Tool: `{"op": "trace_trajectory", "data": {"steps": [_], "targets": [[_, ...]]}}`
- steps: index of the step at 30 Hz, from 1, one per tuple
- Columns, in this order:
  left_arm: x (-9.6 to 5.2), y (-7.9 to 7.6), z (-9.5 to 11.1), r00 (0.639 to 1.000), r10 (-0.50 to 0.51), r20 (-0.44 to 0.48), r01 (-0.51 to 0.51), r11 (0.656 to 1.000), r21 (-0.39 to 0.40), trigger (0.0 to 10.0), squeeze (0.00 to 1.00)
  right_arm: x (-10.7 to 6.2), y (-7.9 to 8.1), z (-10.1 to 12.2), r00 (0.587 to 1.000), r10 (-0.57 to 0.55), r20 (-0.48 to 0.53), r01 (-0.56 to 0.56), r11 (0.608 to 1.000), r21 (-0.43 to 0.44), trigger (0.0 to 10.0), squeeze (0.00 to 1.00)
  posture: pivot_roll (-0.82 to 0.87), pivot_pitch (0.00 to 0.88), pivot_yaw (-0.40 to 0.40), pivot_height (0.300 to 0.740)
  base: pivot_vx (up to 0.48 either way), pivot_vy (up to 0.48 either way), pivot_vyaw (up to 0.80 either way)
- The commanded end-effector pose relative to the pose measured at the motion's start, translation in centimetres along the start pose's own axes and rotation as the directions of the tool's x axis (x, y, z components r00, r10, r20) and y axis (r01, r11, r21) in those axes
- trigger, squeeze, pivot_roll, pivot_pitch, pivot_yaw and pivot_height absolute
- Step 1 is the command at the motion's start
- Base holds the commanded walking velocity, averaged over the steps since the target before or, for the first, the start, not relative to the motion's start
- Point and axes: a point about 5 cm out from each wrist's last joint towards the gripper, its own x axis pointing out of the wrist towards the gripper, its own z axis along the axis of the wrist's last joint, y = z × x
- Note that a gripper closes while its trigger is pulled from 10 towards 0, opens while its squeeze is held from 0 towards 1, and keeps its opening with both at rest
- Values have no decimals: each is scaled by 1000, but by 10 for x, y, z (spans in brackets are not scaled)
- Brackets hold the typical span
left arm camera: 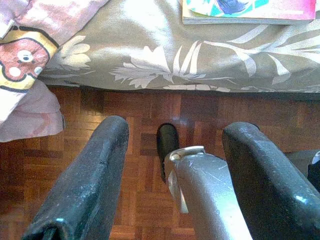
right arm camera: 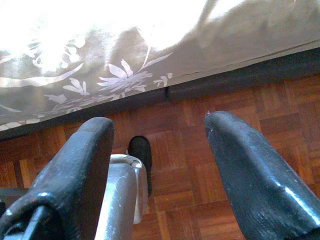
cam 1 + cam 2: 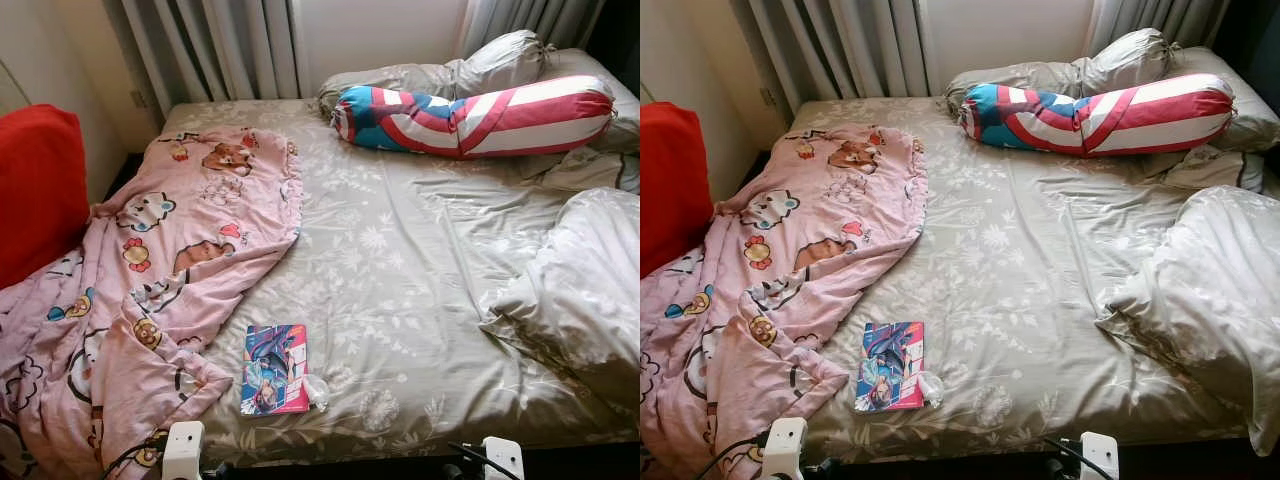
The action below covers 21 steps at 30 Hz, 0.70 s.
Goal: Clean up the room
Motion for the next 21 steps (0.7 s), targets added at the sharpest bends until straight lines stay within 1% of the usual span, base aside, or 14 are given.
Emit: {"op": "trace_trajectory", "data": {"steps": [1,21], "targets": [[-2,2,-7,1000,8,-16,-8,1000,-12,10000,0,0,1,-1,1000,-1,-3,1,1000,0,10000,0,-10,60,2,740,0,0,0],[-2,2,-8,1000,9,-20,-9,1000,-11,10000,0,-1,0,-4,1000,-3,-16,3,1000,3,10000,0,-10,66,5,740,0,0,0]]}}
